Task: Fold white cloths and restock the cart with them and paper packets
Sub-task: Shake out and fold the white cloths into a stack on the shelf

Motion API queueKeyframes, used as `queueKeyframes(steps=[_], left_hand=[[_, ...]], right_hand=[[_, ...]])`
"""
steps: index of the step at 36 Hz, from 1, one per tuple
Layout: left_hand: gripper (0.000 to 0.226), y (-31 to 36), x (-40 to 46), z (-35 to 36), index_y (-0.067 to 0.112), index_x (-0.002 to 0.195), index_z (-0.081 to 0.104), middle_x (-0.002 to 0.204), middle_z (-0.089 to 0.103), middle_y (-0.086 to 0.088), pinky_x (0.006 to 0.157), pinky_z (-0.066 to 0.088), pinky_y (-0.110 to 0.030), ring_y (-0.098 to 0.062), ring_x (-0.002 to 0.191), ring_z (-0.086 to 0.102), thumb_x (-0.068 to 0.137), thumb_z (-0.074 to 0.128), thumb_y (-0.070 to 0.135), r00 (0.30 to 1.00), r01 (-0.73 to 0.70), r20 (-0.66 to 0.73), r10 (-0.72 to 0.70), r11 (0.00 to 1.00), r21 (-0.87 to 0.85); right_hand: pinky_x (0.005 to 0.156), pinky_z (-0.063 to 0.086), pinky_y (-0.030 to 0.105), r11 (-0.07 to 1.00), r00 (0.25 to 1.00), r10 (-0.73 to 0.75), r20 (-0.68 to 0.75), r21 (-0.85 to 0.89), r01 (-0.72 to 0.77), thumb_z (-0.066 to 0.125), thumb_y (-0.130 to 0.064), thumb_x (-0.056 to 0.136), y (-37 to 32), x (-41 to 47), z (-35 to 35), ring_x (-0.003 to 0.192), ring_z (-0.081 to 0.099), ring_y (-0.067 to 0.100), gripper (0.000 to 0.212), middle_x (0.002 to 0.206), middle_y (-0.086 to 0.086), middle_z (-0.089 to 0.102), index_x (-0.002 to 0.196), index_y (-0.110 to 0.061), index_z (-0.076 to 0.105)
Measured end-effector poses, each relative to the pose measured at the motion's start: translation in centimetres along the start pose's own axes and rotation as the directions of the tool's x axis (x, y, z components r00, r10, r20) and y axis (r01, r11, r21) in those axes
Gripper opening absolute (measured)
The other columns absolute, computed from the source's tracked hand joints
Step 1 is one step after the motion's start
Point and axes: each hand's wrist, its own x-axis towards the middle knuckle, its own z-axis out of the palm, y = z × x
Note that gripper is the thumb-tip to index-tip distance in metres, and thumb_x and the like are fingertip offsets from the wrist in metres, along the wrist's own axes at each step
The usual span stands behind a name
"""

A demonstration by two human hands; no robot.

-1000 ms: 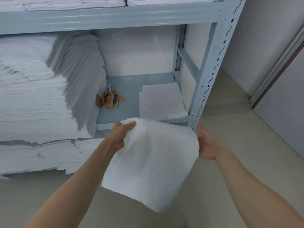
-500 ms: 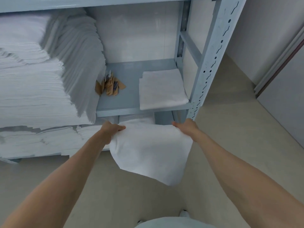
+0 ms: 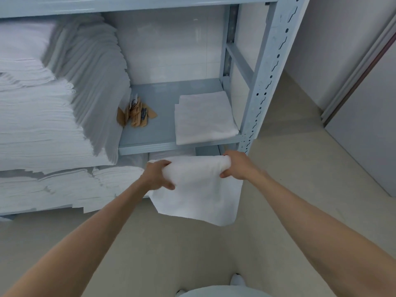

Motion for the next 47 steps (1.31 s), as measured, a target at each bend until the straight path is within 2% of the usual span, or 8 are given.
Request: queueKeyframes(steps=[4,8,12,16,19,24,40,47], left_hand=[[0.049,0.2,0.5,1.4,0.011,0.111,0.071,0.116,0.064,-0.010,0.088,0.047,-0.038,-0.031,0.113,0.059,0.068,0.090,0.025,0.986,0.003,-0.164,0.019,0.991,0.130],[0.046,1.5,0.7,0.5,0.028,0.114,0.070,0.126,0.041,-0.011,0.098,0.033,-0.049,-0.032,0.124,0.032,0.080,0.071,0.059,0.976,0.059,-0.209,0.063,0.845,0.531],[0.049,2.5,1.6,-0.4,0.029,0.112,0.072,0.147,0.033,-0.005,0.106,0.025,-0.053,-0.027,0.141,0.018,0.080,0.066,0.066,0.956,-0.080,-0.148,0.255,0.707,0.702],[0.049,2.3,2.2,-1.5,0.014,0.111,0.072,0.143,0.052,-0.002,0.113,0.026,-0.042,-0.020,0.142,0.032,0.081,0.074,0.052,0.911,-0.322,-0.004,0.413,0.718,0.617],[0.041,2.0,2.2,-2.4,0.012,0.099,0.066,0.117,0.065,-0.008,0.086,0.048,-0.037,-0.024,0.103,0.059,0.082,0.075,0.048,0.925,-0.348,0.050,0.377,0.787,0.509],[0.035,1.5,2.4,-4.5,0.018,0.082,0.058,0.083,0.060,-0.001,0.060,0.035,-0.025,-0.016,0.074,0.054,0.082,0.075,0.048,0.926,-0.370,0.122,0.358,0.796,0.479],[0.032,2.0,6.2,-9.1,0.021,0.098,0.073,0.085,0.070,0.001,0.065,0.048,-0.031,-0.017,0.075,0.063,0.080,0.077,0.048,0.916,-0.400,0.154,0.371,0.798,0.451],[0.031,8.0,11.0,-15.6,0.031,0.068,0.056,0.069,0.060,0.007,0.058,0.041,-0.027,-0.013,0.065,0.056,0.080,0.076,0.051,0.921,-0.360,0.072,0.382,0.769,0.528]], right_hand=[[0.066,0.050,0.033,0.995,0.999,-0.010,-0.052,-0.101,0.004,0.088,-0.025,0.068,0.1,0.0,-0.4,0.088,0.063,0.025,0.047,0.097,0.003,0.067,0.106,-0.013,0.064],[0.065,0.041,0.032,0.960,0.999,-0.005,-0.048,-0.278,-0.009,0.084,-0.043,0.070,0.8,0.5,-1.2,0.104,0.059,0.026,0.050,0.111,0.005,0.065,0.109,-0.021,0.062],[0.082,0.046,0.042,0.905,0.999,0.040,-0.013,-0.424,-0.041,0.081,-0.052,0.071,1.3,0.9,-2.0,0.130,0.028,0.034,0.063,0.133,0.012,0.032,0.121,-0.022,0.059],[0.076,0.043,0.034,0.970,0.997,0.033,0.072,-0.242,-0.014,0.083,-0.036,0.076,1.8,0.9,-2.6,0.107,0.053,0.026,0.045,0.115,0.006,0.052,0.106,-0.017,0.056],[0.073,0.038,0.030,0.999,0.998,0.039,0.043,-0.038,-0.038,0.083,-0.025,0.078,2.2,0.6,-2.6,0.097,0.051,0.021,0.056,0.114,0.005,0.056,0.123,-0.014,0.051],[0.078,0.043,0.031,0.987,1.000,0.010,0.020,0.159,-0.013,0.078,-0.021,0.083,1.9,0.3,-1.9,0.105,0.052,0.025,0.060,0.120,0.005,0.052,0.133,-0.021,0.043],[0.094,0.050,0.044,0.999,0.999,-0.044,0.014,0.011,0.044,0.074,-0.020,0.087,-1.7,3.7,-5.0,0.109,0.057,0.028,0.052,0.122,0.007,0.059,0.133,-0.028,0.050],[0.094,0.047,0.039,0.994,0.991,-0.112,-0.076,-0.026,0.110,0.072,-0.015,0.089,-5.1,9.1,-13.0,0.116,0.053,0.027,0.047,0.127,0.006,0.058,0.132,-0.021,0.053]])
